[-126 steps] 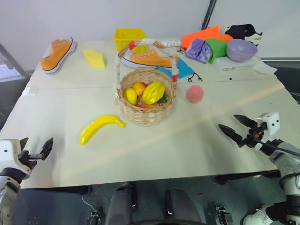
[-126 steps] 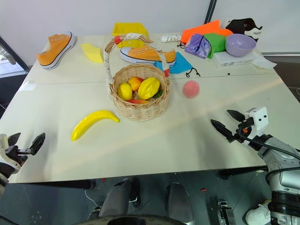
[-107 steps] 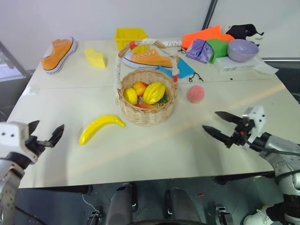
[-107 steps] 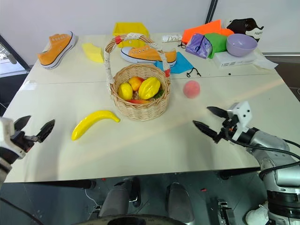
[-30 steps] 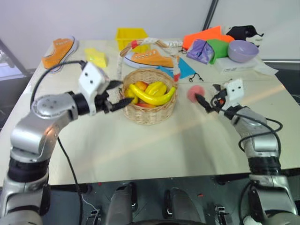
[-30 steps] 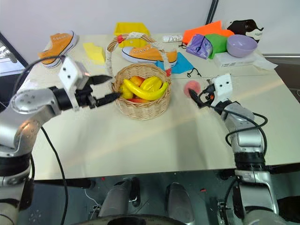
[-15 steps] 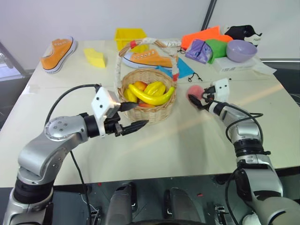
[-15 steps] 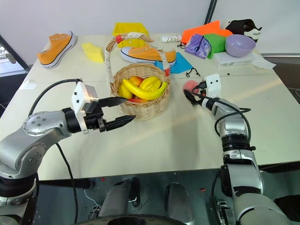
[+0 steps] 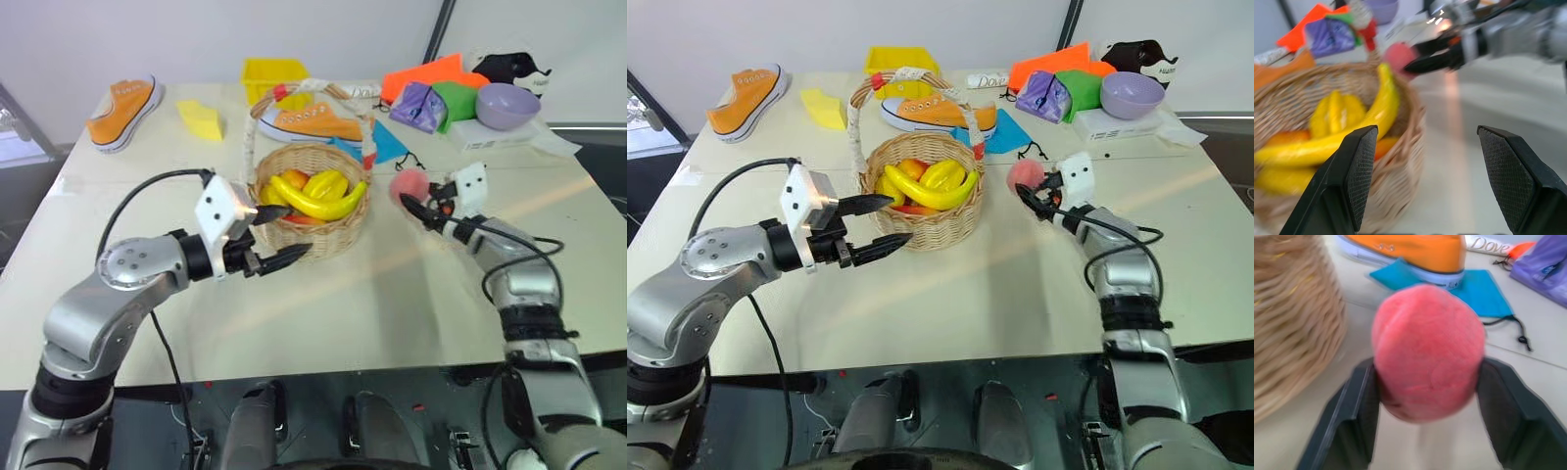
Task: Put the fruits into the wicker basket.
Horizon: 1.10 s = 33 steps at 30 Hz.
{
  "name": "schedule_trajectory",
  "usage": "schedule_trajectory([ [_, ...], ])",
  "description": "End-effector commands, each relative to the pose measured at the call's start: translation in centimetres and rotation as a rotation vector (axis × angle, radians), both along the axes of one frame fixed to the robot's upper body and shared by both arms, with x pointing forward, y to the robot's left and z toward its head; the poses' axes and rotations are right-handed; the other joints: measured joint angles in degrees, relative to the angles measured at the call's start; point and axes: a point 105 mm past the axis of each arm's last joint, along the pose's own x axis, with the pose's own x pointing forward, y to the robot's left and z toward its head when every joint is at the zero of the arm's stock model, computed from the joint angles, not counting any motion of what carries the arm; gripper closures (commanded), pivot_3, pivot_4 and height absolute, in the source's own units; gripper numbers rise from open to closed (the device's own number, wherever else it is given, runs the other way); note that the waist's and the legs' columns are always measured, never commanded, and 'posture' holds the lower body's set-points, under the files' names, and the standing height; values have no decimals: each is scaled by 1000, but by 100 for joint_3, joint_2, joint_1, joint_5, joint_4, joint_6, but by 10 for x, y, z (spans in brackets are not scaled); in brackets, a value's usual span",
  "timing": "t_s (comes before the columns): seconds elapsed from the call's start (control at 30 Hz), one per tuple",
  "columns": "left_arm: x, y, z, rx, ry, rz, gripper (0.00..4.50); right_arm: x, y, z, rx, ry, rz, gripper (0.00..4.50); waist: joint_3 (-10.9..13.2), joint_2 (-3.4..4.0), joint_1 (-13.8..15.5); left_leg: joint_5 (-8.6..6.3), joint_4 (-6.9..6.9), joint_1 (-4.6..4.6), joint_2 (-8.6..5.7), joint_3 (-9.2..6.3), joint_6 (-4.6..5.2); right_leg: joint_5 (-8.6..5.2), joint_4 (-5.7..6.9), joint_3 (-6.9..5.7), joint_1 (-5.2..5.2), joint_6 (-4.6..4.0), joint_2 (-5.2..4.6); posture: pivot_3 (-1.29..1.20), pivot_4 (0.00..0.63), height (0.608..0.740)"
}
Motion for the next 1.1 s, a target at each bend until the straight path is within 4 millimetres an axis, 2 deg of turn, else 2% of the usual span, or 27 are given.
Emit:
schedule_trajectory([
  [0.03,7,26,7,10,-53,83,1020,-47,28,38,-46,-65,276,2112,1,1,-22,-2,-2,2,2,0,1,0,-1,1,1,0,-2,0,150,733],
  [0.1,9,41,2,18,-48,123,1020,-72,49,48,-36,-52,414,2112,1,4,-71,-3,-2,6,7,-1,0,1,0,0,-1,-2,0,0,150,733],
  [0.2,11,55,-2,17,-54,151,1020,-80,78,64,4,-76,489,2112,1,5,-105,-11,-2,15,22,0,-13,0,1,10,-4,-22,4,0,150,733],
  [0.33,8,58,-2,0,-67,138,1020,-65,121,78,3,-150,484,2112,1,5,-59,-10,1,10,35,-2,-21,-3,-4,10,-36,-57,4,0,150,733],
  [0.47,7,56,-1,-26,-71,136,1020,-15,154,78,53,-144,293,2112,0,4,-63,-10,1,1,32,2,-23,1,-6,17,-47,-70,-7,0,150,733],
  [0.53,6,54,-1,-30,-72,134,1020,-8,163,77,43,-157,276,1157,-2,-1,-30,-8,0,-6,31,3,-25,4,-5,18,-53,-72,-8,0,150,733],
  [0.6,4,52,-1,-33,-76,133,1020,-9,164,80,37,-190,271,242,-2,-1,-23,-8,-4,-13,24,3,-25,4,-6,15,-56,-72,-13,0,150,733],
  [0.63,3,51,-1,-36,-78,133,1020,-13,162,81,38,-206,281,79,-3,-1,-26,-8,-7,-25,11,3,-24,5,-4,15,-68,-70,-24,0,150,733],
  [0.67,2,51,-1,-38,-79,133,1020,-17,161,82,38,-215,290,79,-2,-1,-38,-7,-6,-43,5,5,-22,7,2,15,-69,-67,-29,0,150,733],
  [0.77,1,48,0,-50,-82,130,1020,-45,150,84,27,-231,426,79,-2,-1,-33,3,6,-73,0,7,-6,18,3,2,-84,-45,-18,0,150,733],
  [0.83,0,47,1,-59,-84,124,1020,-59,136,87,21,-235,463,79,-2,-1,-24,0,9,-74,1,6,0,19,1,-1,-82,-41,-13,0,150,733],
  [0.9,0,46,1,-63,-86,120,1020,-63,117,92,35,-230,445,79,-2,-1,-37,-1,16,-72,4,6,2,20,1,-2,-78,-39,-7,0,150,733],
  [1.0,1,45,0,-62,-82,117,1020,-50,97,98,71,-222,331,79,-2,-1,-60,-1,20,-61,9,6,3,22,4,0,-72,-36,1,0,150,733],
  [1.1,3,42,-1,-63,-76,105,1020,-24,85,94,49,-220,174,79,-2,-1,-69,-1,14,-33,13,7,-2,21,7,3,-56,-38,8,0,150,733],
])
